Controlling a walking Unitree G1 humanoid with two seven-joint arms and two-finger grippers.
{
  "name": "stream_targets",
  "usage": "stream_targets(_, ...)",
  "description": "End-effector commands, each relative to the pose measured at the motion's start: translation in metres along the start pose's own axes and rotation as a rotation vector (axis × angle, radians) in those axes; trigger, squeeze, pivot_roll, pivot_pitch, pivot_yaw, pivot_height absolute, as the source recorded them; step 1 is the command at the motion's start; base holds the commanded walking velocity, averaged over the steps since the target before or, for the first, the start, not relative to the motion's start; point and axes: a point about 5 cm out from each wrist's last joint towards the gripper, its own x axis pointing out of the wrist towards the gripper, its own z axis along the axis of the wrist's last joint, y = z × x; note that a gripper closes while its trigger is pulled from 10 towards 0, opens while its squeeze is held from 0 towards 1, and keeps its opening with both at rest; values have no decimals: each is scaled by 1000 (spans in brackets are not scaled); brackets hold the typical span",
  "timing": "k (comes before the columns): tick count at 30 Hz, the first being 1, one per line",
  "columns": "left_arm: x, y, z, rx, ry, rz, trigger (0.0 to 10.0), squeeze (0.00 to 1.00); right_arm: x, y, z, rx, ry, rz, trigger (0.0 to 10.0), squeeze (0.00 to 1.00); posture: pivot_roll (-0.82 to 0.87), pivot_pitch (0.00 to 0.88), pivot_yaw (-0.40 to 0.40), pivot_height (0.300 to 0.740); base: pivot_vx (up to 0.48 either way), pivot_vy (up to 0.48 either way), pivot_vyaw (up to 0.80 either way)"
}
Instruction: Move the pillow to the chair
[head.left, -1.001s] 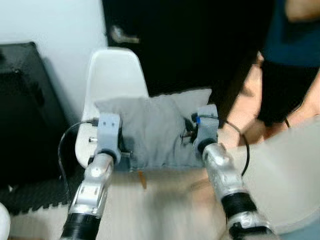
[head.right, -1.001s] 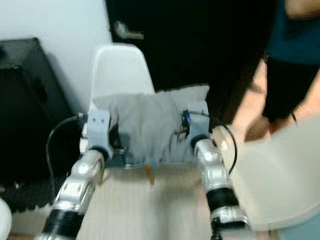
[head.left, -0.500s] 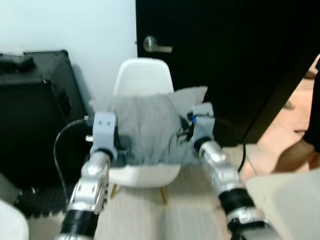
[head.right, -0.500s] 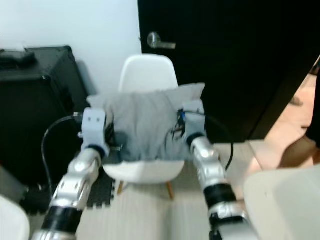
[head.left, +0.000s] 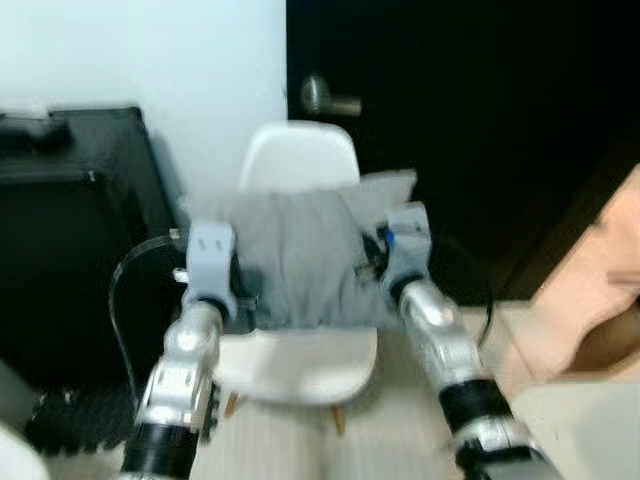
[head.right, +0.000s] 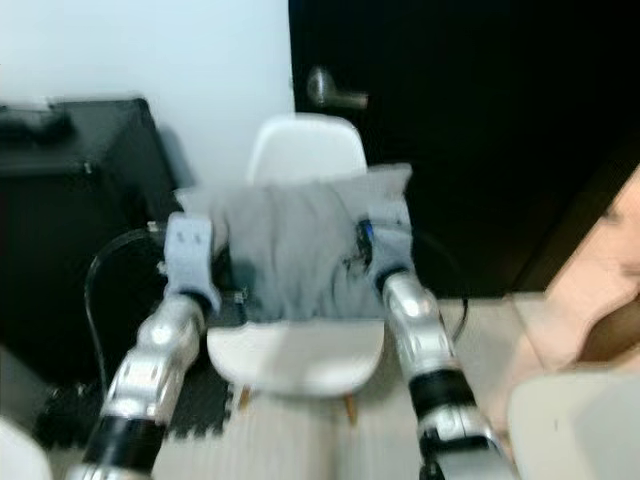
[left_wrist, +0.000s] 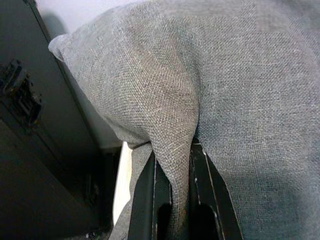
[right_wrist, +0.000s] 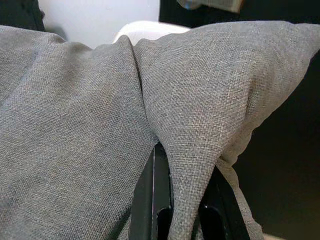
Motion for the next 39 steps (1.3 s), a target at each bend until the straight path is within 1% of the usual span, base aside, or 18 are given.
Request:
stream_targets(1,1,-14,13,-2,-58,-70,10000,4,5,23,8,-4,-36,99,10000,0,19,0,-45,730,371,0,0)
stream_targets(23,1,-13,12,-9,-58,-64,10000,0,7,23,9,-11,-32,106,10000,0,21,0,-53,730,371,0,0)
stream_targets(27,1,-12,12,8,-57,-49,10000,0,7,25,9,-12,-30,112,10000,0,25,0,-58,730,0,0,0)
stream_targets(39,2,-12,12,16,-57,-43,10000,0,9,25,9,-17,-27,121,10000,0,26,0,-61,730,0,0,0)
